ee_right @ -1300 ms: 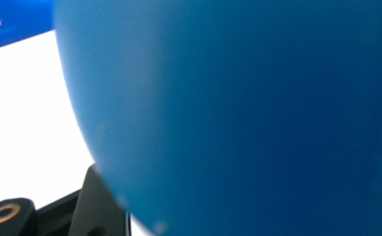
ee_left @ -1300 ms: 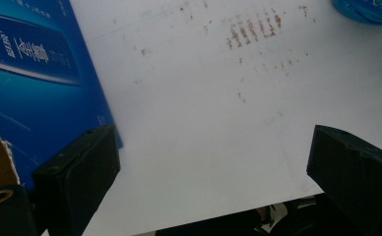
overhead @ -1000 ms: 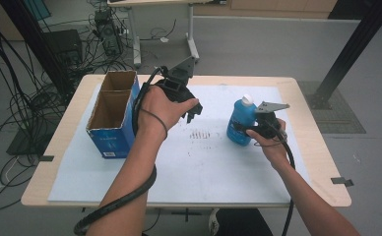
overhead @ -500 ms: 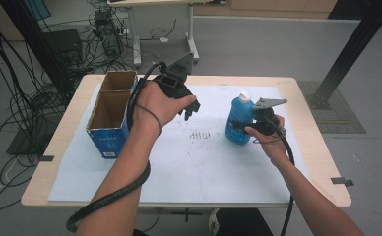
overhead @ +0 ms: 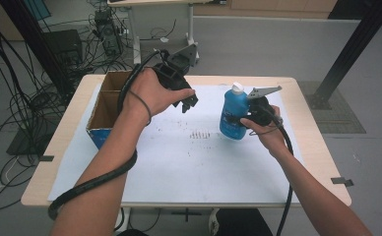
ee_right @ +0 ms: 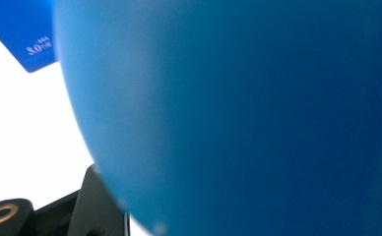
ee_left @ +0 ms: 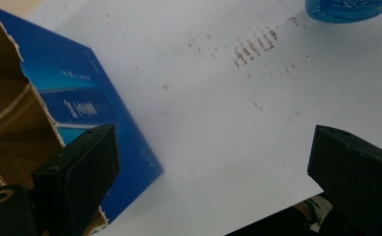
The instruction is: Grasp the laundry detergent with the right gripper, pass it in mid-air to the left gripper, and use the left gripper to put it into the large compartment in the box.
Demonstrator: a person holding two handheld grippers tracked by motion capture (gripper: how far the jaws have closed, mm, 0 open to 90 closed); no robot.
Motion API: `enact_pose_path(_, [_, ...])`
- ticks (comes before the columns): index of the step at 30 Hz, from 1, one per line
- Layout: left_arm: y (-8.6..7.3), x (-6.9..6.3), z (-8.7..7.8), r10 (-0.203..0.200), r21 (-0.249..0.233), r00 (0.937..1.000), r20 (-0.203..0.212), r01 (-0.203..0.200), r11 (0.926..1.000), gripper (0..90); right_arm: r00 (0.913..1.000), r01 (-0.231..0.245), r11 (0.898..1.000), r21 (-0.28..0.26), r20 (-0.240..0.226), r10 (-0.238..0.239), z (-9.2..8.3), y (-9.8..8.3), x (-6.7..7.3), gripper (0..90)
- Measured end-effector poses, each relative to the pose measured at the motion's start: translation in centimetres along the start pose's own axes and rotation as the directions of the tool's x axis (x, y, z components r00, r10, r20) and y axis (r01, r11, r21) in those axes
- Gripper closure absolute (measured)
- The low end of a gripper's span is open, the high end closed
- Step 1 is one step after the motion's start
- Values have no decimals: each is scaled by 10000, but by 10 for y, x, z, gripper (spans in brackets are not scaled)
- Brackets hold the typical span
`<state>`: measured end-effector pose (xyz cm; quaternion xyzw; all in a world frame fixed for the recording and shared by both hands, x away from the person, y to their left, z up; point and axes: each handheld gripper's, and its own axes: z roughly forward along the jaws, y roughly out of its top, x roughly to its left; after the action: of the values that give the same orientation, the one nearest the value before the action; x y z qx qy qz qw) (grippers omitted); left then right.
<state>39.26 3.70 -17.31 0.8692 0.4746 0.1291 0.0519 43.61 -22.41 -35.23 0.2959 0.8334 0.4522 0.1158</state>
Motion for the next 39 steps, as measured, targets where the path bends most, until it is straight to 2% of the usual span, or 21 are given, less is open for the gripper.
enact_pose_path(2, [0,1,-2,114,17,9999,-4,-114,9999,60,9999,36,10000,17,-100,-36,0,4,1,444])
enact_pose_path(5, [2,4,-10,637,-47,9980,-38,-637,9980,57,9989,220,9997,115,-428,-215,-1,15,7,443])
enact_pose_path(6, [2,6,-12,961,-30,9954,38,-961,9954,55,9983,268,9995,136,-529,-260,0,18,8,443])
enact_pose_path(7, [2,6,-12,961,-30,9954,38,-961,9954,53,9983,268,9995,136,-529,-260,0,18,8,443])
enact_pose_path(8, [2,8,-14,1070,15,9942,123,-1070,9943,53,9967,389,9990,207,-716,-373,1,25,12,442])
enact_pose_path(13, [4,17,-26,1722,-30,9850,-73,-1722,9851,60,9902,755,9966,334,-1206,-709,7,39,22,441])
enact_pose_path(14, [4,17,-26,1722,-30,9850,-73,-1722,9851,60,9902,755,9966,334,-1206,-709,7,39,22,441])
enact_pose_path(15, [4,18,-28,1764,-32,9843,-72,-1764,9843,60,9858,888,9954,359,-1462,-827,10,44,26,440])
enact_pose_path(16, [4,20,-29,1888,-91,9820,-59,-1888,9820,60,9838,939,9950,348,-1568,-874,12,46,28,440])
enact_pose_path(20, [2,25,-39,2669,-345,9635,-186,-2674,9630,58,9738,1138,9930,322,-2017,-1050,17,55,36,440])
enact_pose_path(21, [2,26,-40,2728,-393,9619,-176,-2733,9611,58,9699,1227,9921,274,-2150,-1140,19,58,40,439])
enact_pose_path(22, [1,27,-43,2886,-478,9572,-195,-2892,9561,58,9678,1254,9917,266,-2230,-1164,21,59,42,440])
enact_pose_path(25, [-2,28,-51,3124,-629,9498,-176,-3129,9477,52,9563,1489,9886,232,-2576,-1380,27,65,50,439])
enact_pose_path(26, [-2,28,-51,3124,-629,9498,-176,-3129,9477,52,9563,1489,9886,232,-2576,-1380,27,65,50,439])
enact_pose_path(29, [-5,27,-57,3558,-710,9344,-172,-3561,9318,53,9418,1666,9859,147,-2986,-1547,33,69,57,439])
enact_pose_path(30, [-6,26,-61,3752,-686,9268,-193,-3756,9242,53,9315,1828,9831,88,-3215,-1703,36,71,63,439])
enact_pose_path(31, [-7,26,-62,3868,-708,9220,-171,-3870,9194,53,9259,1904,9817,67,-3334,-1773,38,73,66,438])
enact_pose_path(34, [-8,24,-65,4149,-762,9099,-24,-4138,9072,53,9068,2133,9770,-74,-3706,-2008,42,76,74,439])
enact_pose_path(37, [-10,21,-67,4386,-690,8986,95,-4370,8968,53,8804,2495,9681,-249,-4105,-2375,44,80,84,437])
enact_pose_path(38, [-10,21,-66,4410,-685,8973,167,-4390,8959,50,8717,2587,9654,-323,-4229,-2478,44,81,87,437])
enact_pose_path(39, [-11,20,-66,4487,-683,8934,249,-4462,8923,48,8658,2634,9640,-362,-4318,-2528,45,81,89,437])
